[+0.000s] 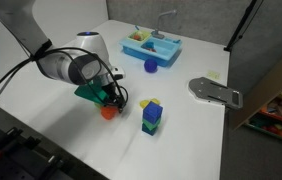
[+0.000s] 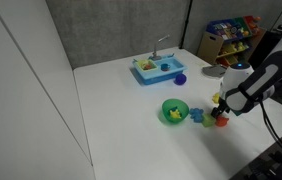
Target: Pick up the green block and stack it on the navy blue block, pick up the neon blue block and stack it on the green block, Pick up the orange toy and stack it on the neon blue block, pick up the light green block and stack it on the neon blue block top
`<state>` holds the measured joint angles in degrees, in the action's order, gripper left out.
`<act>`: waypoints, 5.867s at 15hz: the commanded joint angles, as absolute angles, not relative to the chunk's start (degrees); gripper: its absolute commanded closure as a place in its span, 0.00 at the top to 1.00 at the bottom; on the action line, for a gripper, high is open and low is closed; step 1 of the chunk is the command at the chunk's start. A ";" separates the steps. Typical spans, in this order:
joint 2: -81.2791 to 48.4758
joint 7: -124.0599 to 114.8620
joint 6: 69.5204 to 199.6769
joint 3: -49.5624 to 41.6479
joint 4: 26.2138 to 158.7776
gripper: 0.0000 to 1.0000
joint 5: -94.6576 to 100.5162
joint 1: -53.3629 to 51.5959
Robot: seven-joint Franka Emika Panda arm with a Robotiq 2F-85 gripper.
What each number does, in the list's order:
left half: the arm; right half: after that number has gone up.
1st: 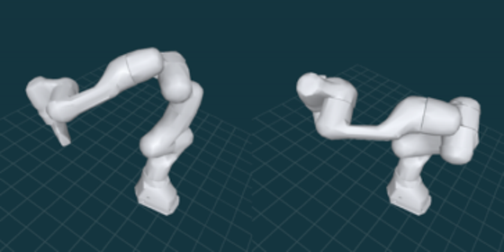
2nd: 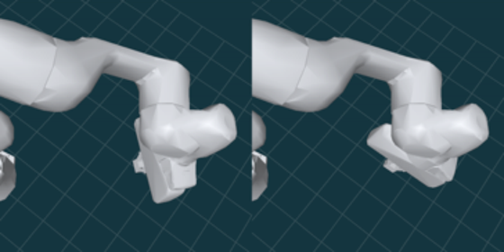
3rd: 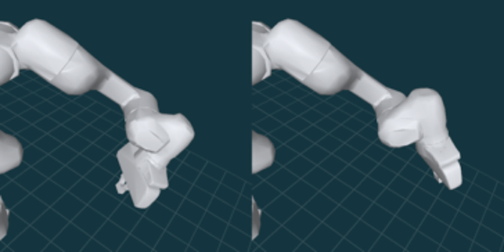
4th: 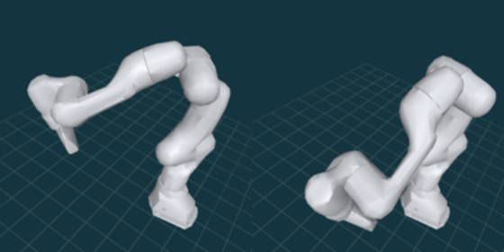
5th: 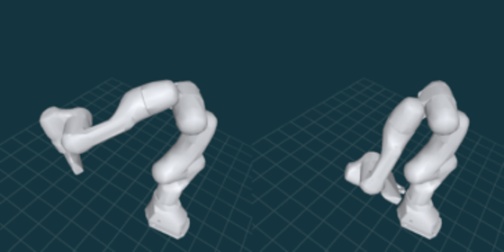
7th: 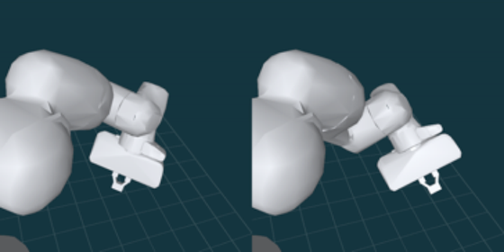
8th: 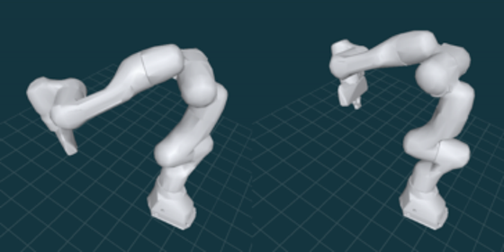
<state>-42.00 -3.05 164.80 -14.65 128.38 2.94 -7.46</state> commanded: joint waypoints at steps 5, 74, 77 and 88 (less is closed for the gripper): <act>-42.48 -4.73 162.71 -14.25 130.42 0.42 4.35 -7.10; -41.01 6.35 164.14 -7.16 128.38 0.34 9.01 0.44; -38.14 5.75 163.77 -8.61 129.65 0.14 9.01 -0.11; -24.90 3.06 163.44 -16.52 132.63 0.05 11.64 -2.12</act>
